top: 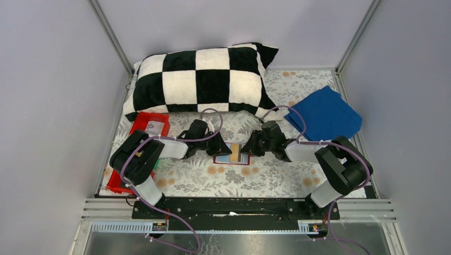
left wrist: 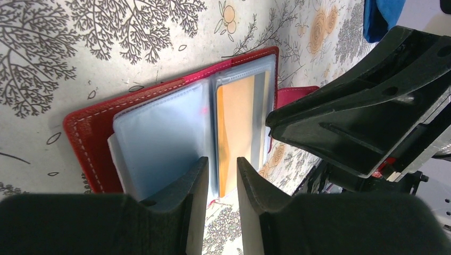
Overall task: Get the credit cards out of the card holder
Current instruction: Remove the credit card from the card holder.
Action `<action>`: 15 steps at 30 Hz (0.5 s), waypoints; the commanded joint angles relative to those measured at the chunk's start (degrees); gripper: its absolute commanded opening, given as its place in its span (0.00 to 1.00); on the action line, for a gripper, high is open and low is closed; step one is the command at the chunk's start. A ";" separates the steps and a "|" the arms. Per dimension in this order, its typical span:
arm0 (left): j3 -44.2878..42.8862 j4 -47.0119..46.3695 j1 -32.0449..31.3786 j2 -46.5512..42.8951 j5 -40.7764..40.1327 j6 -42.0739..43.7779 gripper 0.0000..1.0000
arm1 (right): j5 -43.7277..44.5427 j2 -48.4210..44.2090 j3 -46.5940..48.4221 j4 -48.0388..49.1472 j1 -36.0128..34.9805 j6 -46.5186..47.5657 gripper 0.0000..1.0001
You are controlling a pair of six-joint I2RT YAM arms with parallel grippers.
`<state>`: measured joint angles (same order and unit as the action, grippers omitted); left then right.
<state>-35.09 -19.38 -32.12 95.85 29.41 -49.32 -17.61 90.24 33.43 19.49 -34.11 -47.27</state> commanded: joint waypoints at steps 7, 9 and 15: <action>-0.76 -1.88 0.37 1.77 1.44 2.39 0.29 | -1.64 2.76 0.95 0.13 -1.84 1.38 0.25; -0.57 -2.24 0.39 1.75 1.35 2.24 0.28 | -1.52 3.28 0.82 0.50 -1.84 0.86 0.25; 0.44 -5.10 0.57 1.97 2.90 0.85 0.09 | -0.88 3.92 0.35 0.67 -1.88 0.19 0.25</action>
<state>-34.98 -19.79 -31.68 96.97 30.33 -48.12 -18.98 92.12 33.89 21.96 -35.05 -47.20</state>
